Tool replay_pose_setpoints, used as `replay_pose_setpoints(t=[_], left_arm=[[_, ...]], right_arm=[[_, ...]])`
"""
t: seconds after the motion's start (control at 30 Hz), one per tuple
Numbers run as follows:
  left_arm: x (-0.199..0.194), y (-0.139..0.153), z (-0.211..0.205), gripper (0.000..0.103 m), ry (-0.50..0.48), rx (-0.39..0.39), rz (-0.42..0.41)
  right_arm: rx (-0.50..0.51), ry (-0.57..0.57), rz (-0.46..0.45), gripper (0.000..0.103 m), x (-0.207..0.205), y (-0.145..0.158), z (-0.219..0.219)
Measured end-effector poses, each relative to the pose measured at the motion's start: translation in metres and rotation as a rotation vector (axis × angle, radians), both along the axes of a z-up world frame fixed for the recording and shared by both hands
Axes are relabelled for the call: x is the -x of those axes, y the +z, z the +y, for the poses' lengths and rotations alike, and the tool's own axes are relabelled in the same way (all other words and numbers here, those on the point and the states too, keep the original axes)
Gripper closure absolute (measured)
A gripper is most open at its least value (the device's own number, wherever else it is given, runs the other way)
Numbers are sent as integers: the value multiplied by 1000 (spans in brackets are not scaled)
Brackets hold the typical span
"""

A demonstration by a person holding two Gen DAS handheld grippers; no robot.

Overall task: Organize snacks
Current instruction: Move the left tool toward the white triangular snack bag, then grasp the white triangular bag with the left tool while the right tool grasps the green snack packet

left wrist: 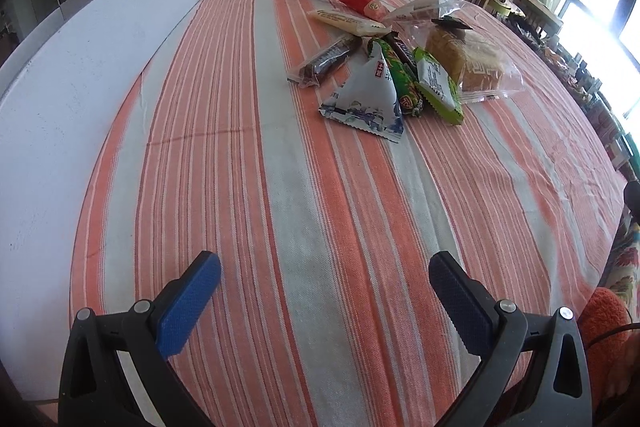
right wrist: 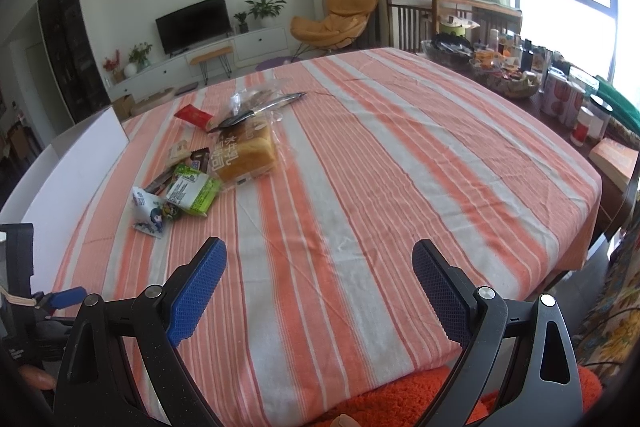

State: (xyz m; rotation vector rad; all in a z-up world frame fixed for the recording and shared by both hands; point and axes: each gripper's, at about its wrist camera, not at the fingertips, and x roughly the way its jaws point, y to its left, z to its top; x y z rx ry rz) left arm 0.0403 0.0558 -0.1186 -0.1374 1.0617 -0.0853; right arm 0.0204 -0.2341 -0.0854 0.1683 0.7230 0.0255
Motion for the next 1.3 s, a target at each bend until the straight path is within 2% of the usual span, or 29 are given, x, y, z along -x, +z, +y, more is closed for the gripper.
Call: replay_pose_setpoints(t=[0.1,0.23,0.37,0.4,0.43,0.5,0.6,0.83,1.03,1.2,1.3], left_arm=[[-18,11,-2,1,0,31,-23],[-51,19,-27,2,-73,-53,-109],[-88,3,-39,22,-113,-57,-92],[-93,-1,-41,30,-120,-57,-86],[-95,-2,-42,30,-126,-78,-104],[-94,-1,-44,44,-146,-109,-121],[-83,1,-33,44,-147,-79,-130],[-42,3,2,44,-138,-68,-94],[-23,4,15,42,-147,-46,-72],[-14,11,23,23,-139,-11,-96],[-12,14,23,23,-158,-18,-113]], right_arm=[[-7,1,7,7,0,-1,-3],[-8,1,9,7,1,0,-4],[-10,-4,8,7,2,-1,-6],[-12,-6,8,7,2,-1,-6],[-17,-9,7,7,3,-2,-9],[-29,-13,10,7,4,-2,-12],[-47,-13,20,7,2,-4,-16],[-53,-5,27,7,1,-5,-16],[-50,-10,32,7,-1,-4,-17],[-71,-18,35,7,0,-5,-23],[-80,-22,47,7,-2,-7,-25]])
